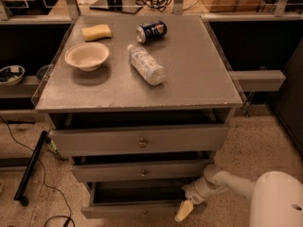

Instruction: Open bottom drawer

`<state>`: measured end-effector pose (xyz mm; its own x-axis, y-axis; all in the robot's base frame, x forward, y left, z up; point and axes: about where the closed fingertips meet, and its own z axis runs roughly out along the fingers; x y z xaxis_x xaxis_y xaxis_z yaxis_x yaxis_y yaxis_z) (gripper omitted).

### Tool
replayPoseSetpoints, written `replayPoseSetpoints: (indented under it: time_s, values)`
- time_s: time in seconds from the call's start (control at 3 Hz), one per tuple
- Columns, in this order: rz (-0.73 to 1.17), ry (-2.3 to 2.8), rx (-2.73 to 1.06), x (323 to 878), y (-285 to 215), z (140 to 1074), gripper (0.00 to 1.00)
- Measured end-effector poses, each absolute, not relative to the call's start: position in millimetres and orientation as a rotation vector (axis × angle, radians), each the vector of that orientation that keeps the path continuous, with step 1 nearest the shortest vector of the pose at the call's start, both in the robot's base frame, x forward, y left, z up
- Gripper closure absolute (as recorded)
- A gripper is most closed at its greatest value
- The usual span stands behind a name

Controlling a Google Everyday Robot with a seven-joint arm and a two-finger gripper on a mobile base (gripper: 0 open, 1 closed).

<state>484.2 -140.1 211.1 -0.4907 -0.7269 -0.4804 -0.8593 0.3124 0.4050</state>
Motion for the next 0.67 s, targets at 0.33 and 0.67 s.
replayPoseSetpoints:
  time_s: [0.33,0.67]
  values:
    - [0.933,2.368,-1.455,484,-140,211,0.00]
    - [0.967,2.376,-1.451,479,-137,223,0.00]
